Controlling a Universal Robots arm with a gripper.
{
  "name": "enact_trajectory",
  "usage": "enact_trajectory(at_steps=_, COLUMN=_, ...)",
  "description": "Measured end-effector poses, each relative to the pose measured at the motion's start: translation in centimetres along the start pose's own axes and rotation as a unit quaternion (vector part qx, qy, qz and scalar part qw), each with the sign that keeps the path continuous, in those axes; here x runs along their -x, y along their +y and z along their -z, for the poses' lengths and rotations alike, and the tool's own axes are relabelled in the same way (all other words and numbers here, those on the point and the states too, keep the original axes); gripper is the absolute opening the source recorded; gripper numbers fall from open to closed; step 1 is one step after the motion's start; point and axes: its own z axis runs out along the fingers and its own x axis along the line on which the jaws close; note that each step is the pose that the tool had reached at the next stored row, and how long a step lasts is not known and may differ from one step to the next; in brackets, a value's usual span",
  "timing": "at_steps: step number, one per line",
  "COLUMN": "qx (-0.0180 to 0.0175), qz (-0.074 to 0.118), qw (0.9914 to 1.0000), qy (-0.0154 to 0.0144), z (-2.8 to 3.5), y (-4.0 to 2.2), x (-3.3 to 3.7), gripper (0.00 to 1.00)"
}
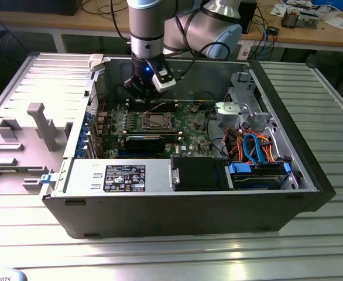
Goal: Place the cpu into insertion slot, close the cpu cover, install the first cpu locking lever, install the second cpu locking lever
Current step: 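Install the first cpu locking lever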
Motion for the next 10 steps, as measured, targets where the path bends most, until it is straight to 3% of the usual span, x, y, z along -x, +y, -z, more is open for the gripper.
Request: enact_trajectory(at_steps=10, qx=0.0002, qz=0.0, qw=1.0, qy=0.0001, z=-0.57, y=-0.1, x=2.4, gripper=0.11)
